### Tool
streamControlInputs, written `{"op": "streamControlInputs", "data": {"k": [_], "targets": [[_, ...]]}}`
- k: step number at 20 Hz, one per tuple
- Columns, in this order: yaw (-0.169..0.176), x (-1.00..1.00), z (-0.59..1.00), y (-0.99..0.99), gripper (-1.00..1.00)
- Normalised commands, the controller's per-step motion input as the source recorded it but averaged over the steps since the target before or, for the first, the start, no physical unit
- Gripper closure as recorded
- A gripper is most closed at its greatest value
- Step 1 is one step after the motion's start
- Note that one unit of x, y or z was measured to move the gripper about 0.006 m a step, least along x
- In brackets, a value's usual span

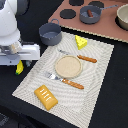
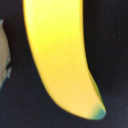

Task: Interact with the objects in diverse but meaningful ways.

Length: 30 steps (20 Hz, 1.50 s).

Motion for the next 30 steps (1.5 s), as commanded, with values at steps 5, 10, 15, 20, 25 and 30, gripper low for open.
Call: {"op": "streamControlInputs", "data": {"k": [5, 10, 15, 20, 25, 30], "targets": [[0.000, -0.29, -0.21, -0.02, 1.00], [0.000, -0.26, -0.19, -0.03, 1.00], [-0.004, -0.06, 0.18, 0.03, 1.00], [-0.054, 0.23, 1.00, 0.18, 1.00], [-0.094, 0.54, 0.94, 0.19, 1.00], [-0.072, 0.77, 0.44, 0.29, 1.00]]}}
